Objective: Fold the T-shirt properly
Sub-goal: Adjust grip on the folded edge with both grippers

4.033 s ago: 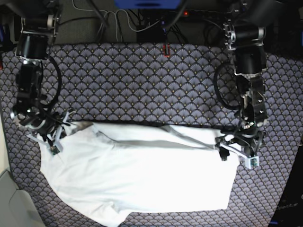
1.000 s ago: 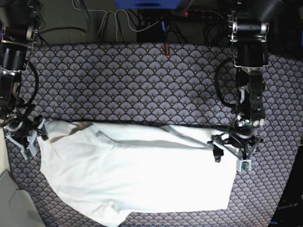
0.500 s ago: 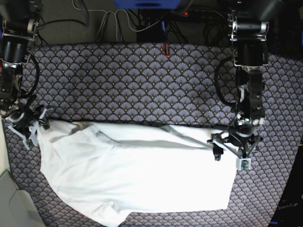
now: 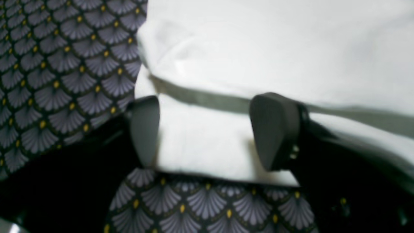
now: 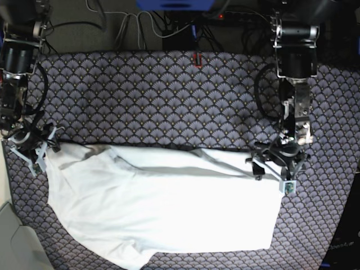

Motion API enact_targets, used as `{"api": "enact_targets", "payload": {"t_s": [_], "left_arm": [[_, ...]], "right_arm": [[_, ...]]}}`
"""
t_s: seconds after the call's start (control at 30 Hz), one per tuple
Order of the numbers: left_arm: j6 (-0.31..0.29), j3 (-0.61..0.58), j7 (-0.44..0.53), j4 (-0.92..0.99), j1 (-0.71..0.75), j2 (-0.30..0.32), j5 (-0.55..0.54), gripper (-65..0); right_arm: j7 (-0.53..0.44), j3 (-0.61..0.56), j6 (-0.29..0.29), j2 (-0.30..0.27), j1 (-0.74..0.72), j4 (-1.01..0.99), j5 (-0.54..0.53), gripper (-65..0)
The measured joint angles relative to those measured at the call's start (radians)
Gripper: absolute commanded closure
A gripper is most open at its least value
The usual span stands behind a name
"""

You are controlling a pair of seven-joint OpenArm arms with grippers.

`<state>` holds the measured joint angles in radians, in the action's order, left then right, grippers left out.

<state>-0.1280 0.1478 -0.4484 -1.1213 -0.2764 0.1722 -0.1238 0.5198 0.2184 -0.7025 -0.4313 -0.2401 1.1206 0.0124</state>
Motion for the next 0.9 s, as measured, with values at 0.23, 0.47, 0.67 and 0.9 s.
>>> {"api": "enact_targets", "payload": {"t_s": [0.23, 0.47, 0.67, 0.9], "left_arm": [[0.0, 0.0, 0.006, 0.003, -0.002, 0.002, 0.0, -45.8], [-0.008, 0.021, 0.003, 0.006, -0.004, 0.002, -0.002, -45.9], [0.003, 0.141, 0.007, 0.079, -0.04, 0.003, 0.001, -46.0], [-0.004, 0.138, 0.092, 0.125, -0.047, -0.004, 0.0, -46.1]], "right_arm": [[-0.036, -0.001, 0.0, 0.001, -0.062, -0.147, 0.002, -32.3], [-0.057, -0.001, 0.0, 0.0, -0.062, -0.164, 0.002, -15.2], [-0.06, -0.001, 0.0, 0.005, -0.062, -0.164, 0.002, -3.8], [-0.059, -0.001, 0.0, 0.005, -0.061, -0.164, 0.003, -3.8]]}}
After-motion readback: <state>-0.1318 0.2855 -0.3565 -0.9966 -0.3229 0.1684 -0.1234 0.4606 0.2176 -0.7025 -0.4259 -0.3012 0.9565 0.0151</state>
